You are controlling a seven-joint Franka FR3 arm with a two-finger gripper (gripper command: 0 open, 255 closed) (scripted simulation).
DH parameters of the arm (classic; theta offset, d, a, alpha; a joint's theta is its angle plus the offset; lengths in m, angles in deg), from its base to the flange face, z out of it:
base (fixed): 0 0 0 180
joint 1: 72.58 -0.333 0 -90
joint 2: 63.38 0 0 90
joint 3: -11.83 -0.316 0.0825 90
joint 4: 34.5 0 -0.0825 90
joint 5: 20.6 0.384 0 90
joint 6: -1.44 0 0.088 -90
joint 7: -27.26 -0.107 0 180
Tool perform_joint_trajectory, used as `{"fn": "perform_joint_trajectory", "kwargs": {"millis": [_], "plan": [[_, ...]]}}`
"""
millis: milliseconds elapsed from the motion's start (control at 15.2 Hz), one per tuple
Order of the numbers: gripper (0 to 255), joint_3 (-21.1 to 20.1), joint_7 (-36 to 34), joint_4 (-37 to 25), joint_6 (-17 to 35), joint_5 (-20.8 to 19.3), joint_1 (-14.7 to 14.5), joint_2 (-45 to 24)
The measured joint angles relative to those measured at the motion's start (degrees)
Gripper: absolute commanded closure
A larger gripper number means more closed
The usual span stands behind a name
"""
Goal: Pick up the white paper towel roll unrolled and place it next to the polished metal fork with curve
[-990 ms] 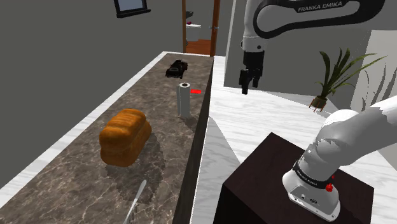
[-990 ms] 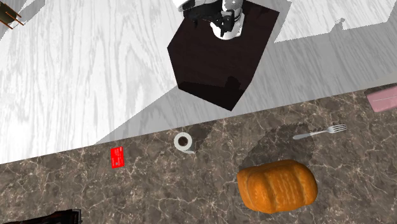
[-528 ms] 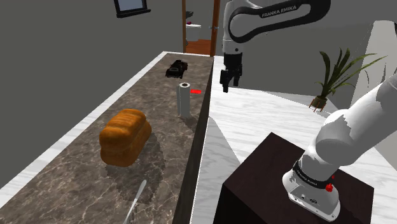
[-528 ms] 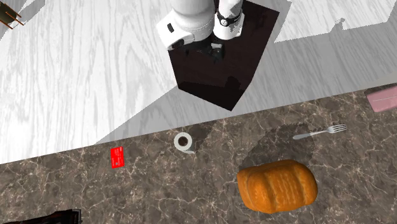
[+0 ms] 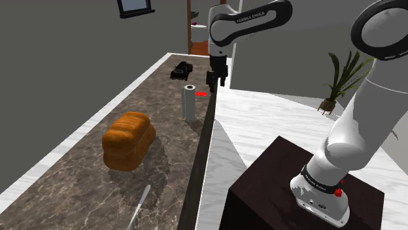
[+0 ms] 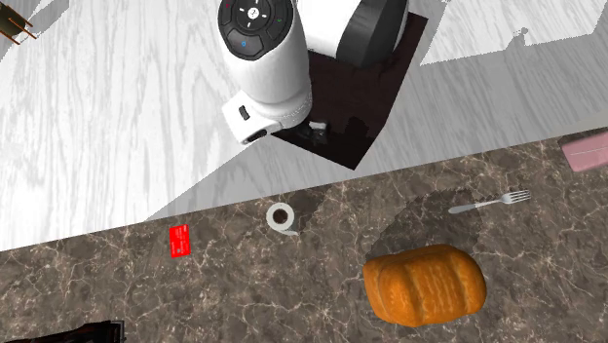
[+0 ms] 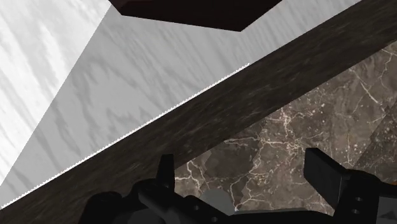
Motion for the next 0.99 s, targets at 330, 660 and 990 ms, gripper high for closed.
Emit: {"fn": "perform_joint_trajectory", "kwargs": {"millis": [330, 660, 990], "plan": [[0, -0.5, 0.9, -12.6, -0.2, -0.4, -0.5, -11.3], [0, -1.0, 1.7, -26.9, -2.1, -1.0, -1.3, -22.7], [0, -1.1, 2.1, -31.5, -1.5, -1.2, -1.7, -27.6]]}}
